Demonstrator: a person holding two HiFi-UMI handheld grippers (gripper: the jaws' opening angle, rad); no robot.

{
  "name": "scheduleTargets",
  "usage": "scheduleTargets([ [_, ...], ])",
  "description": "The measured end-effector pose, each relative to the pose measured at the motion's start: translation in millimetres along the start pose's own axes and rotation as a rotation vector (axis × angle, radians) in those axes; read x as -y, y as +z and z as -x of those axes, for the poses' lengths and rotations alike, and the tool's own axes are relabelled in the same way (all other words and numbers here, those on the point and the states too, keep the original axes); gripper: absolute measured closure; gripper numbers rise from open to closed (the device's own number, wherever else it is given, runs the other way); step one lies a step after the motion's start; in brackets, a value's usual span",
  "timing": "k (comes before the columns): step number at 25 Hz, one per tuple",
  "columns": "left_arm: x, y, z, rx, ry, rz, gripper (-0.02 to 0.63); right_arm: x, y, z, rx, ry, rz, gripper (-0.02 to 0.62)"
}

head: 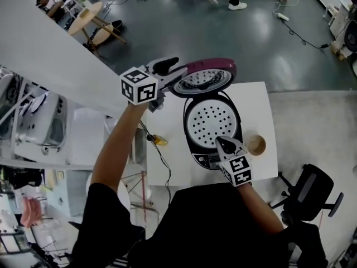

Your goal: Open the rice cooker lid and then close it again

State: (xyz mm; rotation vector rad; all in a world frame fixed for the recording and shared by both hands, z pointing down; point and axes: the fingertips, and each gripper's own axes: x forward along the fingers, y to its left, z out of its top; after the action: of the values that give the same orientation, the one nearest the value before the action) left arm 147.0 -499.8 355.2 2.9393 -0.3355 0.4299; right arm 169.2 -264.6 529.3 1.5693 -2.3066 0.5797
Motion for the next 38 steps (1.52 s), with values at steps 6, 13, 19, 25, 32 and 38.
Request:
scheduleTargets([
  [6,1,-5,-2,-0.059,-0.009,-0.049,0.459,-3,0,1,0.001,-0.003,-0.005,0.595],
  [13,11,-7,-1,-0.106,-0.04,-0.099,0.476,-20,1,4,0.022,0.031,-0.016,0.595],
  [19,26,-14,1,-0.144,-0.081,-0.112,0.486,-24,6,6,0.042,0.025,-0.012,0.595],
  [25,54,-25,6,-0.202,-0.148,-0.136,0.506,-30,5,14,0.05,0.022,-0.01,0.595],
  [32,69,-36,12,-0.227,-0.127,-0.177,0.523,-34,4,26,0.078,-0.007,-0.004,0.595],
  [38,90,-47,17,-0.246,-0.128,-0.213,0.535,-42,-8,35,0.067,-0.007,-0.017,0.595],
])
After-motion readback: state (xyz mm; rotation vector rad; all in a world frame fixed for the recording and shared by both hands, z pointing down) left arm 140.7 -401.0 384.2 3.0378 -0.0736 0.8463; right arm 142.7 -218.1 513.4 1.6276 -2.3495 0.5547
